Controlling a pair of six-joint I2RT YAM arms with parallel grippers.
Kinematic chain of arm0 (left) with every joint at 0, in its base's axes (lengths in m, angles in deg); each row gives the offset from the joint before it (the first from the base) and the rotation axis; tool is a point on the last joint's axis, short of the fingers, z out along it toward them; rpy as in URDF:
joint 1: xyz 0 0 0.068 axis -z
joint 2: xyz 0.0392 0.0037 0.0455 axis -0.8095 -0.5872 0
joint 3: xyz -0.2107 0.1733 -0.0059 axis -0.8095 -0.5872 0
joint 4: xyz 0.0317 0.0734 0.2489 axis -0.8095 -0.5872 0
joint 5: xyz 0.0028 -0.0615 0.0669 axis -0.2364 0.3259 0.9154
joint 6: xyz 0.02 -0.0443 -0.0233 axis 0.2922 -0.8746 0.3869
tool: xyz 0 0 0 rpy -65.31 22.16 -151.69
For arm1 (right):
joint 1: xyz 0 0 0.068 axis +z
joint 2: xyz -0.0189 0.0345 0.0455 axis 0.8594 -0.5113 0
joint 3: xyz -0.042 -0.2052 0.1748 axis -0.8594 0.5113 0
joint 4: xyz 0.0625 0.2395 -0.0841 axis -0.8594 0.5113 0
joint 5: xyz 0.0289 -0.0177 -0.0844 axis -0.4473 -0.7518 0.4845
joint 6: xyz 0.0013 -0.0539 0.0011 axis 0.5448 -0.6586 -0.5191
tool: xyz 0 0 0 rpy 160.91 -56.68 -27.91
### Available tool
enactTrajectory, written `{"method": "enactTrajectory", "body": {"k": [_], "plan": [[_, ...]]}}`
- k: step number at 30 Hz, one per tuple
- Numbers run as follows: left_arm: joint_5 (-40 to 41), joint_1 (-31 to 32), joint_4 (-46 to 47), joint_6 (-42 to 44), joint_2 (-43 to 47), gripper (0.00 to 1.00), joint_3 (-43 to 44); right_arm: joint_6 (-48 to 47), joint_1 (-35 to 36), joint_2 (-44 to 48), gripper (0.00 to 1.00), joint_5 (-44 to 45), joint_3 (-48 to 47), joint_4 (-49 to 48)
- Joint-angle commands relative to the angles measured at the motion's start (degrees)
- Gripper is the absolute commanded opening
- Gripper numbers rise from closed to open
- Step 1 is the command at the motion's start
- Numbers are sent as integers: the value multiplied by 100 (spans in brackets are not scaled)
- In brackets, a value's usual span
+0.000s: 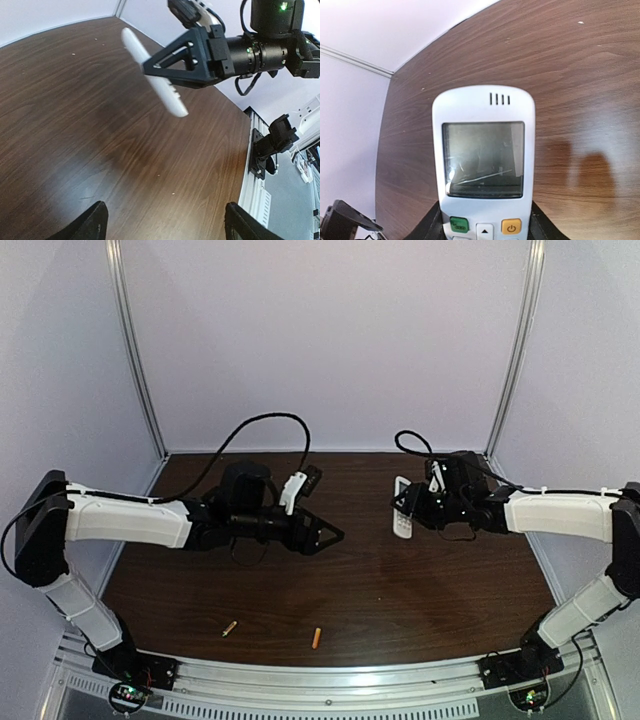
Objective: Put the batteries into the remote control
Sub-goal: Pass from the right arm to the left
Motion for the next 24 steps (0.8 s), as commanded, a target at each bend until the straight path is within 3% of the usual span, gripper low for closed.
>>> {"method": "enactTrajectory", "body": {"k": [1,7,18,24], "plan": [[290,277,364,-163,-413,82,504,508,598,-352,44,414,-449,-660],[459,467,335,-215,-756,78,853,652,1204,-600,47,664,-751,-882],[958,469,-130,-305,-1202,71,1400,857,1626,-560,48,984,-731,-1119],[1170,468,-302,-317,-1318,61,1561,971,1693,-481,50,1052,-595,-1335]]}}
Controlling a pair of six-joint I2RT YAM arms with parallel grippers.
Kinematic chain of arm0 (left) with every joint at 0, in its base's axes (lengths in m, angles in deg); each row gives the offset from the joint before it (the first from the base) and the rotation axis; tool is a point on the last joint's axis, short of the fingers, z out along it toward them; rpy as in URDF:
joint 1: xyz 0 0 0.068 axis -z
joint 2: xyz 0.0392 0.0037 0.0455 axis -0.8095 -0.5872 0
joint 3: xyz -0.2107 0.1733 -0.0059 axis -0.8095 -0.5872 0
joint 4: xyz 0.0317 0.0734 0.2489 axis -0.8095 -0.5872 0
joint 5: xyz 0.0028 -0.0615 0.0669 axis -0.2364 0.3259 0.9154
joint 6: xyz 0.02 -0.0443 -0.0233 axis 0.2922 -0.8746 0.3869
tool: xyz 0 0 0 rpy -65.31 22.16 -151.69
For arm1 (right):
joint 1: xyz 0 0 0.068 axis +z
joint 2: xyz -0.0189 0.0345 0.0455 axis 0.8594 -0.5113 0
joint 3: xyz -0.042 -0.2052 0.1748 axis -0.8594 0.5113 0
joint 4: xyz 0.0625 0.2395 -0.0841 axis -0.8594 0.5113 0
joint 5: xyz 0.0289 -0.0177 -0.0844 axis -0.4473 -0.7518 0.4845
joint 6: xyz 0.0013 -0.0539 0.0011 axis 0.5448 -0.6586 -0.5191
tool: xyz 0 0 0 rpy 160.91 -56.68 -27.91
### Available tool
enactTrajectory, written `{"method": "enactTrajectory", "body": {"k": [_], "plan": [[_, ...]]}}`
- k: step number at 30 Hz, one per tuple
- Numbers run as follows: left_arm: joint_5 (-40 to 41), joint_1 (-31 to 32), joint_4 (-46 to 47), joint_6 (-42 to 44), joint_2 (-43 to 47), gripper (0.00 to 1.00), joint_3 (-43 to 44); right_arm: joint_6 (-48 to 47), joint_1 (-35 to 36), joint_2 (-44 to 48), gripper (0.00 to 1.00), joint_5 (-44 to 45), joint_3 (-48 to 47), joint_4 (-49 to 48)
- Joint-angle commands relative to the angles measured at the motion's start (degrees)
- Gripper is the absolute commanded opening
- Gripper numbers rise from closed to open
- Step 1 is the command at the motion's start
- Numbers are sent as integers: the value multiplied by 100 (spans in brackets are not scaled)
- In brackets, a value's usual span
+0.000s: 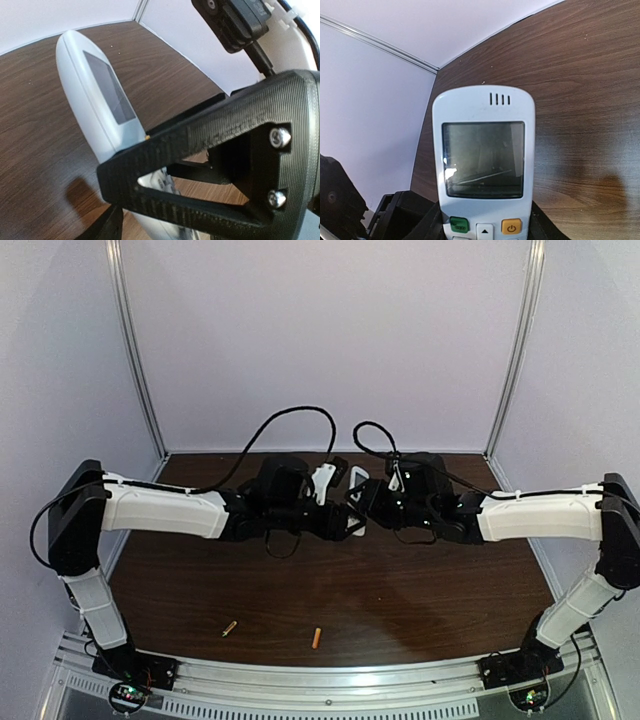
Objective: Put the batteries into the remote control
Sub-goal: Pass from the right arm to the left, then pass from the left arm to the right
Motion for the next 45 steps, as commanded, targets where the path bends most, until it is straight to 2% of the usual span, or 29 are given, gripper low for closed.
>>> {"method": "enactTrajectory", "body": {"k": [1,7,10,15,18,22,29,33,35,41,45], "plan": [[261,32,-64,-46,-119,58,187,93,84,150,50,280,65,-265],[311,32,-49,-42,-154,41,174,26,85,232,52,258,53,-277],[313,28,-86,10,-154,32,185,34,86,253,56,211,75,-308],[450,32,-201,83,-62,18,166,-89,85,279,78,72,-27,-106],[682,31,-314,207,66,11,133,-209,81,311,99,43,-193,319],[1094,25,-437,586,296,9,16,-442,59,535,100,147,-269,797],[2188,31,-743,1355,680,8,-279,-752,17,1298,100,795,-722,2340],[2798,75,-578,1844,1050,8,-665,-1177,-94,1959,100,754,-748,2597],[3139,183,-349,2351,1251,9,-853,-1315,-169,2203,100,401,-703,2589],[5239,889,157,4041,1259,7,-1019,-1297,-284,2180,100,-929,-819,2767],[6121,1267,923,4900,1208,3,-1230,-949,-286,2172,100,-1403,-606,2268]]}}
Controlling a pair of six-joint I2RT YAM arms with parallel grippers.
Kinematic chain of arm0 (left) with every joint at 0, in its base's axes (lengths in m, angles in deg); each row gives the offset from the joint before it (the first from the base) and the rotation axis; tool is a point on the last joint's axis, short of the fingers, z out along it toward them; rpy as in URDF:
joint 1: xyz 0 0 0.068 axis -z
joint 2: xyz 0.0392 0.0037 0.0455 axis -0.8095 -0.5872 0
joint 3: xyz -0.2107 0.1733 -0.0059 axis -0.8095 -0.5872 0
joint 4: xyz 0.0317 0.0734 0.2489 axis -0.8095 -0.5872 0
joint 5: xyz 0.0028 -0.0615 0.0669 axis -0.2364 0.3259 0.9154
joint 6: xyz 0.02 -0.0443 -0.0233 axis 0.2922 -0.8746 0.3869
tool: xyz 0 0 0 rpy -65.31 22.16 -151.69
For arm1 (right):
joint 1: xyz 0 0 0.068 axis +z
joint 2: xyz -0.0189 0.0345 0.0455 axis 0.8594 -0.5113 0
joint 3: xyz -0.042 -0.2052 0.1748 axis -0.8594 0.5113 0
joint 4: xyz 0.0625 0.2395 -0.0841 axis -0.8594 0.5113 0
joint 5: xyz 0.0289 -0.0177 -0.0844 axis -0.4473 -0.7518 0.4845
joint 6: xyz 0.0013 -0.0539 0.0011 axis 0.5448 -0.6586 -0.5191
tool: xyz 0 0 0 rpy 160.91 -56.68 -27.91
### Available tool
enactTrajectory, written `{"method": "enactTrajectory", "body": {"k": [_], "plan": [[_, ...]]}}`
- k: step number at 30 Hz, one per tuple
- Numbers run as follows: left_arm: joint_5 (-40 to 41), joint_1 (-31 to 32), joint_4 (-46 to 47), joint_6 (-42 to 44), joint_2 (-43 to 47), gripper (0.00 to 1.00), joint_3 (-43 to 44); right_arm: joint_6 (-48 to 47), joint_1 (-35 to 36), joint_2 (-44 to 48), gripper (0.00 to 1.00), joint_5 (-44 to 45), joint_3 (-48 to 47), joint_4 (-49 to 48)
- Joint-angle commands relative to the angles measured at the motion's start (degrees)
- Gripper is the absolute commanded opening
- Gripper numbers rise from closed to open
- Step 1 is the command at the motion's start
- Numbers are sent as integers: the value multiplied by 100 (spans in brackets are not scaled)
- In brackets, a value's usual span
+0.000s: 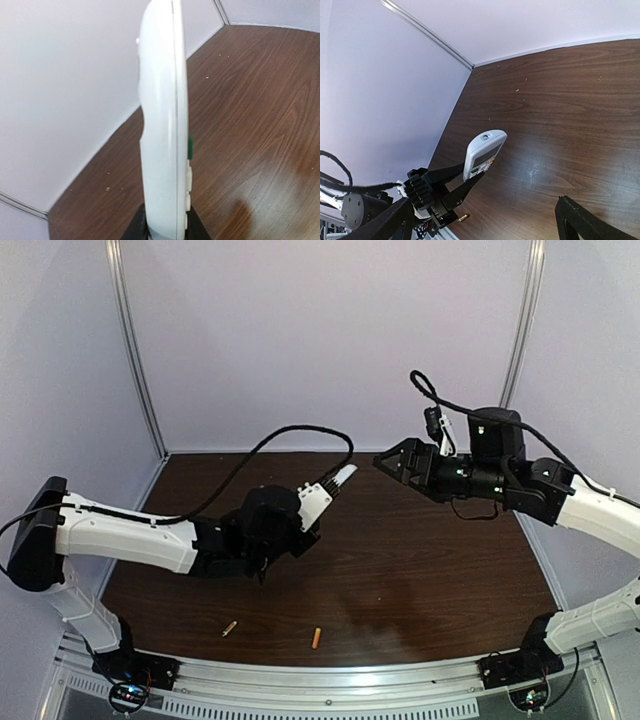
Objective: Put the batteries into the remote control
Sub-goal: Pass from the left arm to the right
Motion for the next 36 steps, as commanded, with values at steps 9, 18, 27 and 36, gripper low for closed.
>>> {"method": "enactTrajectory", "body": {"k": [9,18,27,36], "plan": [[2270,974,3676,3619,-173,1,-777,926,-37,9,99,-1027,695,-1071],[2697,1257,6658,6363,-1209,1,-791,1259,-37,-15,89,-1456,733,-1155],[2796,1440,9051,8619,-2284,1,-267,1620,-11,-71,68,-1637,1251,-1559],[2755,1539,9048,8558,-2233,1,-213,1834,-2,-232,59,-1785,1544,-2144]]}}
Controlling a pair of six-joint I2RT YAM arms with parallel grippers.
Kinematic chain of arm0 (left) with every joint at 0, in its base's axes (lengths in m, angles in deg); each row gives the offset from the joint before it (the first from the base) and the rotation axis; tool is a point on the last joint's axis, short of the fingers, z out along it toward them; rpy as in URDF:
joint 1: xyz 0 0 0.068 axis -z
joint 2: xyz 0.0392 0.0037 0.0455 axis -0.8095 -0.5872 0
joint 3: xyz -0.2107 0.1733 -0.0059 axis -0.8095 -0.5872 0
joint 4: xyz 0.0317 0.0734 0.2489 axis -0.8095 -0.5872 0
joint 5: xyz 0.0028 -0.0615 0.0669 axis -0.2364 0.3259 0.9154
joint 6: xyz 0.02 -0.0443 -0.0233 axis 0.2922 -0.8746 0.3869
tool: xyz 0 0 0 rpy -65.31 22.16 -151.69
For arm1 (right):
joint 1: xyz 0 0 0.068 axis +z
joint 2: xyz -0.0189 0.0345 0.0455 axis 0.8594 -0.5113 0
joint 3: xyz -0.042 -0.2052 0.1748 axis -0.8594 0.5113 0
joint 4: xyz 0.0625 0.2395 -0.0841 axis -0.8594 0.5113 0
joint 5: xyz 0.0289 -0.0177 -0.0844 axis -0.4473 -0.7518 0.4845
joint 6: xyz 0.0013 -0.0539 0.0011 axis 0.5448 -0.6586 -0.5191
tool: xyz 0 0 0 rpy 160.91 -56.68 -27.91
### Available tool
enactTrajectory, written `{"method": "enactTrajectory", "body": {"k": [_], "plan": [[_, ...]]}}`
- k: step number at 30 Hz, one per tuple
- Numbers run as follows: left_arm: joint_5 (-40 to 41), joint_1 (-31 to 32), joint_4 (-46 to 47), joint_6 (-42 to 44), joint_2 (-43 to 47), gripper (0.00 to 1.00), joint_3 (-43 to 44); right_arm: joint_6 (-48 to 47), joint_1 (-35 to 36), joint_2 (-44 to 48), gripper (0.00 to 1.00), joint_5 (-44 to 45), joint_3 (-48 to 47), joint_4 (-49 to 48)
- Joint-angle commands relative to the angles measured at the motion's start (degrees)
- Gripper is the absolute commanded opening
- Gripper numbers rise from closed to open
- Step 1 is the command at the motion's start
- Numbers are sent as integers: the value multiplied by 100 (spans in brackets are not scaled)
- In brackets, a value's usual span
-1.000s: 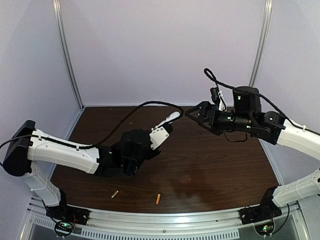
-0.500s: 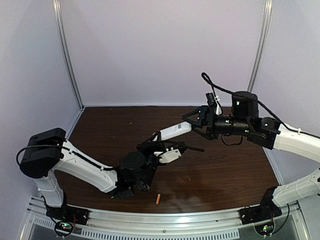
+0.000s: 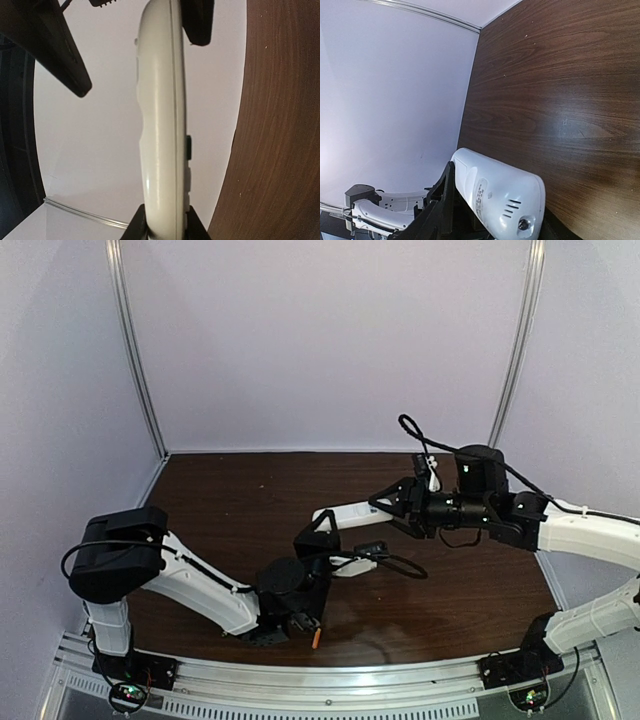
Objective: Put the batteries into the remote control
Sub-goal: Pass from the left arm to the right
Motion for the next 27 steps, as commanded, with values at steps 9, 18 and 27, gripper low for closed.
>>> {"method": "enactTrajectory", "body": {"k": [9,18,27], "plan": [[-215,188,2443,148,106,0,121,781,73,-300,55,-759,436,-1935],[-242,222,2443,117,124,1,132,838,75,-388,30,-846,437,-2077],[-140,241,2443,25,174,38,108,899,17,-336,8,-807,484,-2173]]}}
